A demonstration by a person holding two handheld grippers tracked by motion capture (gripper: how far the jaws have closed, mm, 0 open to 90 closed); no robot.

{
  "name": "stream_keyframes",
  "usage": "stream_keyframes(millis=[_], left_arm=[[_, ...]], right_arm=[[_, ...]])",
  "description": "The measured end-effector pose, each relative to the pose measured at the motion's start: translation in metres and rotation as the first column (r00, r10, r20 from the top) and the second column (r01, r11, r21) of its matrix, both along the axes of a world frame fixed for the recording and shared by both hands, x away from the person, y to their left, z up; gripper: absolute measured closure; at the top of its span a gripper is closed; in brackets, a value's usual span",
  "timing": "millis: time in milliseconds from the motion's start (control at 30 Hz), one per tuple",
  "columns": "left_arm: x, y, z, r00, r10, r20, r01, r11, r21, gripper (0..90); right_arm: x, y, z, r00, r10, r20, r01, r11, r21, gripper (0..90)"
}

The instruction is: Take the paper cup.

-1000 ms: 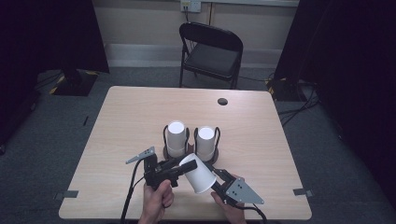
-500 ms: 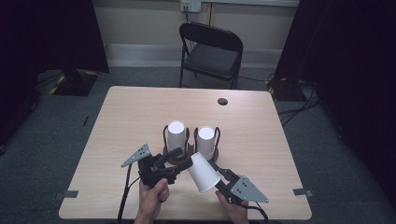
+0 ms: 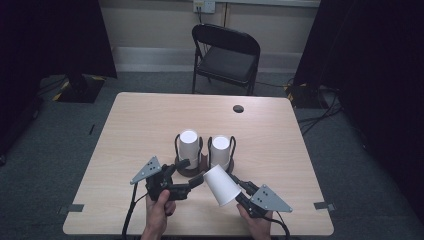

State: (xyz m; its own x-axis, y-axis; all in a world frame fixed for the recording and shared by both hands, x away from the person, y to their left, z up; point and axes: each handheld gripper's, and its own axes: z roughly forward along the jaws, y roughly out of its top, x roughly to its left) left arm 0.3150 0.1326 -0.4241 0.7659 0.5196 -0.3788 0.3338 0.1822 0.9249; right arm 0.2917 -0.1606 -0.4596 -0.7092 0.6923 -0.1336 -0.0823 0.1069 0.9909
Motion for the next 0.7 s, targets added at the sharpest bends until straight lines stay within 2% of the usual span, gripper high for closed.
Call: stream_keyframes(millis=[133, 200, 267, 367, 433, 533, 600, 667, 700], left_arm=[[-0.0005, 0.0, -0.0021, 0.9999, 0.017, 0.004, -0.017, 0.9996, 0.023, 15.7], [-0.0023, 0.0004, -0.0026, 0.9982, 0.058, 0.015, -0.058, 0.9982, 0.014, 15.7], [-0.0032, 0.0011, -0.0027, 0.9979, 0.059, 0.027, -0.059, 0.998, 0.024, 15.6], [-0.0041, 0.001, -0.0026, 0.9954, 0.087, 0.042, -0.089, 0.9938, 0.066, 16.1], [-0.0048, 0.0015, -0.0029, 0.994, 0.089, 0.064, -0.094, 0.9927, 0.077, 19.4], [-0.0036, 0.0011, -0.003, 0.9945, 0.077, 0.071, -0.085, 0.9898, 0.114, 19.6], [-0.0028, -0.0002, -0.0034, 0.9945, 0.065, 0.082, -0.077, 0.9847, 0.156, 22.0], [-0.0021, -0.0008, -0.0037, 0.9938, 0.059, 0.094, -0.075, 0.981, 0.179, 22.0], [-0.0023, -0.0015, -0.0036, 0.9928, 0.06, 0.104, -0.08, 0.9766, 0.2, 22.0]], right_arm=[[0.0012, -0.0009, -0.0003, 0.9996, 0.0, -0.03, 0.0, 1.0, -0.021, 87.6], [0.0011, -0.001, -0.0004, 0.9983, -0.001, -0.059, 0.0, 1.0, -0.026, 87.6], [0.0024, -0.0018, -0.0005, 0.9975, -0.003, -0.071, 0.001, 0.999, -0.036, 87.6], [0.0044, -0.0032, -0.0004, 0.9936, -0.007, -0.113, 0.003, 0.999, -0.038, 87.7], [0.0051, -0.0041, 0.0002, 0.9918, -0.007, -0.128, 0.001, 0.999, -0.046, 87.6], [0.0065, -0.0059, 0.0015, 0.9894, -0.004, -0.145, -0.004, 0.998, -0.056, 87.7], [0.0075, -0.0071, 0.0023, 0.9883, -0.005, -0.152, -0.004, 0.998, -0.059, 87.6], [0.0081, -0.0078, 0.003, 0.9871, -0.007, -0.16, -0.003, 0.998, -0.065, 87.6], [0.0087, -0.0081, 0.0033, 0.9858, -0.007, -0.168, -0.006, 0.997, -0.073, 87.6]])
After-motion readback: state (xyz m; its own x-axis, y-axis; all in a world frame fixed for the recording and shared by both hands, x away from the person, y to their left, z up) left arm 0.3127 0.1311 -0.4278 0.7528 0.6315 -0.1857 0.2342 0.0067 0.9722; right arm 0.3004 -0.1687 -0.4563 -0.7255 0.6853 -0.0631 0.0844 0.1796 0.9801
